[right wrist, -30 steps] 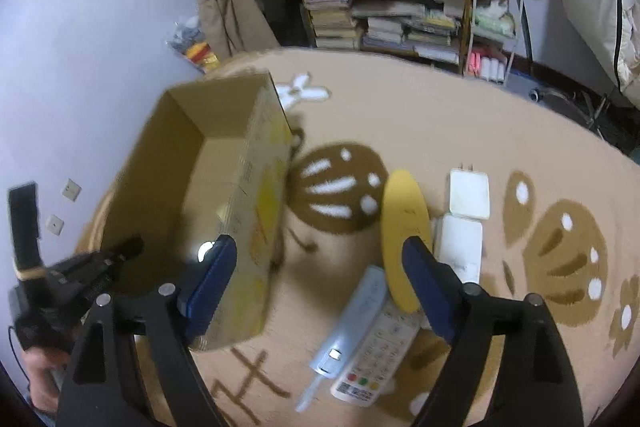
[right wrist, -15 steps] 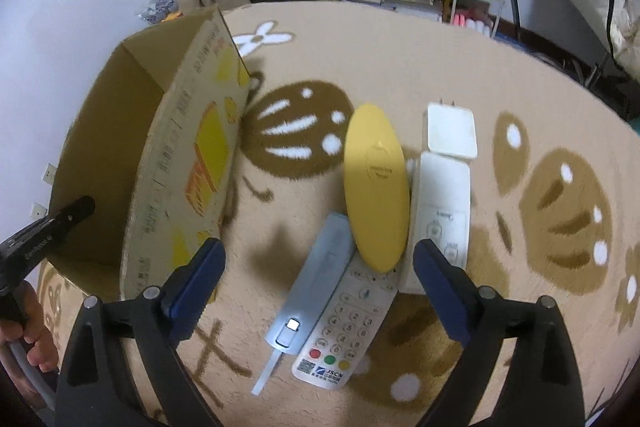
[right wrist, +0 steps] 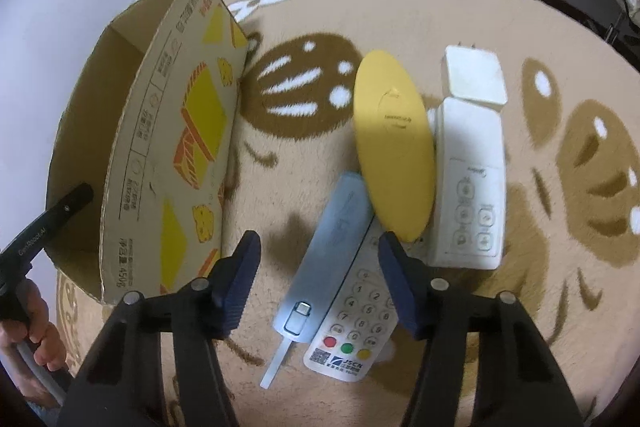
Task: Organize rigid objects
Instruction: 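Move the right tool back to the pile over the light-blue power bank, then grasp the light-blue power bank with the right tool and lift it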
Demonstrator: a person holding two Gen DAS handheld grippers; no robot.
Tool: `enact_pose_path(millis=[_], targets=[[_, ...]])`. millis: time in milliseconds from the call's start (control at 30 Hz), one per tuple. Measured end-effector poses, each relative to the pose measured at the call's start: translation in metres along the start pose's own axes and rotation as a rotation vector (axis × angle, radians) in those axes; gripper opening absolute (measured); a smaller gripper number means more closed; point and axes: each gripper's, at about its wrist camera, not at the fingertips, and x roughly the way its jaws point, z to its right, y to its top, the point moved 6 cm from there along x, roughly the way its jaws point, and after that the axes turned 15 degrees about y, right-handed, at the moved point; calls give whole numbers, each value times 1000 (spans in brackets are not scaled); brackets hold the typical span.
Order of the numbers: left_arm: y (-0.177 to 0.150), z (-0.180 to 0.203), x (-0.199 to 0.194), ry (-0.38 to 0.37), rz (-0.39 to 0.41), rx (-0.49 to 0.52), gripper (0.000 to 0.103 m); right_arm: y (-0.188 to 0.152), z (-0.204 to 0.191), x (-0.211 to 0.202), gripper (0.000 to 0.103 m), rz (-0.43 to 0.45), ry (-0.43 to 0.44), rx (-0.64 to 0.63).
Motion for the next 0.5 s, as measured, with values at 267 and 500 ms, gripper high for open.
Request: enact_pose_path(millis=[267,500], targets=[[0,0,0,1,0,1,8,-2,5,9,51,-16,7,45],[-1,1,0,4,1,3,8,6,3,17,30,27,9,51]])
